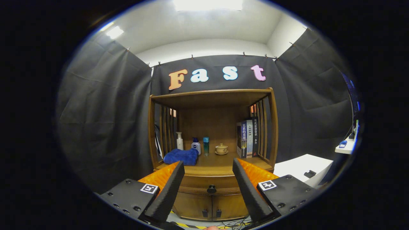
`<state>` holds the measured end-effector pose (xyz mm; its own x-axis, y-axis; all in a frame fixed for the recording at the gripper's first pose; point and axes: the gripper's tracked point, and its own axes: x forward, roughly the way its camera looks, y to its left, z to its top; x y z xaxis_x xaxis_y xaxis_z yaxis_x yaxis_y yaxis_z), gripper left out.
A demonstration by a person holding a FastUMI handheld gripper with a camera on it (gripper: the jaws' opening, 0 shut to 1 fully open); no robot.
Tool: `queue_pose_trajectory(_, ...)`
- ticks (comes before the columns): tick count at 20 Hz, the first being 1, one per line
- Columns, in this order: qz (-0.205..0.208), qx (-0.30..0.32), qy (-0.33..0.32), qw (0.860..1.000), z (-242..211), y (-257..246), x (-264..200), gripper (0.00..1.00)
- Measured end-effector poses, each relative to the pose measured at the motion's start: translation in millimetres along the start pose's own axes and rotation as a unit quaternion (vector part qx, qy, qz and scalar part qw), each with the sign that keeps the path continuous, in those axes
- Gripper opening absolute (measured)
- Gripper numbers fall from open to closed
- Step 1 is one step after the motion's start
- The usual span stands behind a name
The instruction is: Pull open the drawer, take out the items inside it, and place them on the countertop above the cabinet.
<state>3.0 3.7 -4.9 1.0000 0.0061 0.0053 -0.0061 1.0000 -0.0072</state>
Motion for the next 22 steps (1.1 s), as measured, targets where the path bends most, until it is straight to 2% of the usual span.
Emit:
queue_pose_trajectory(4,0.008,0.009,-0.012,1.000,7,3,19,0.98)
queue_pose_trajectory(7,0.004,-0.007,-0.023,1.000,-5,-4,54,0.98)
queue_pose_trajectory(10,-0.001,-0.016,-0.008,1.000,-45,-8,84,0.98)
queue_pose_trajectory(17,-0.011,-0.049,0.034,0.998,-172,-12,155,0.97)
queue_pose_trajectory(22,-0.021,-0.055,0.083,0.995,-239,-28,184,0.95)
